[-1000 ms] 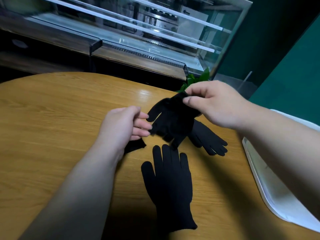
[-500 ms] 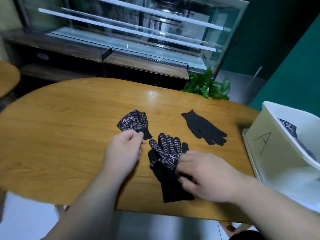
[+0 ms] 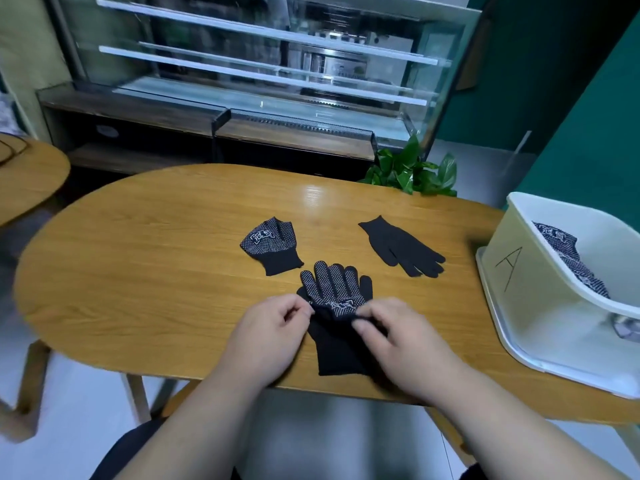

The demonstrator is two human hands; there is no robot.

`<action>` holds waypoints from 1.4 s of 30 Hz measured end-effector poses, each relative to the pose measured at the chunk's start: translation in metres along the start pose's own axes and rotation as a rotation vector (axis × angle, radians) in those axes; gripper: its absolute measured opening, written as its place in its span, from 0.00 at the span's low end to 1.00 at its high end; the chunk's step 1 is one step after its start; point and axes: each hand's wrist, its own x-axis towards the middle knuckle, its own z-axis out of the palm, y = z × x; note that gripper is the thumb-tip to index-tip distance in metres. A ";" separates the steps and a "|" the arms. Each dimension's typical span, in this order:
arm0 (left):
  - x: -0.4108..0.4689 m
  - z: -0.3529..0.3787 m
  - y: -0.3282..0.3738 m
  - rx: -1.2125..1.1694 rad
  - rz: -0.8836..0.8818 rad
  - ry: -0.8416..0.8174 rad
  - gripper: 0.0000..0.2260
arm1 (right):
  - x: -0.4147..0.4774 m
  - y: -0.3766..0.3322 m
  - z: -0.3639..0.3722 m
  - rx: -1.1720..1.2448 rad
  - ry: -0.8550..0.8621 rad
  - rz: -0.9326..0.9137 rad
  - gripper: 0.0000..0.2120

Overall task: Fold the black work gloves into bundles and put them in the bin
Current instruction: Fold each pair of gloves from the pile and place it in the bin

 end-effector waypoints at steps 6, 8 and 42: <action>0.012 0.002 0.001 -0.053 0.030 0.079 0.09 | 0.073 -0.014 -0.063 -0.016 0.051 0.099 0.08; 0.018 0.001 -0.001 -0.068 0.025 0.098 0.09 | 0.100 -0.019 -0.077 -0.078 0.042 0.112 0.09; 0.023 0.000 -0.013 0.070 0.170 -0.120 0.09 | -0.007 0.016 0.026 -0.263 -0.027 -0.252 0.10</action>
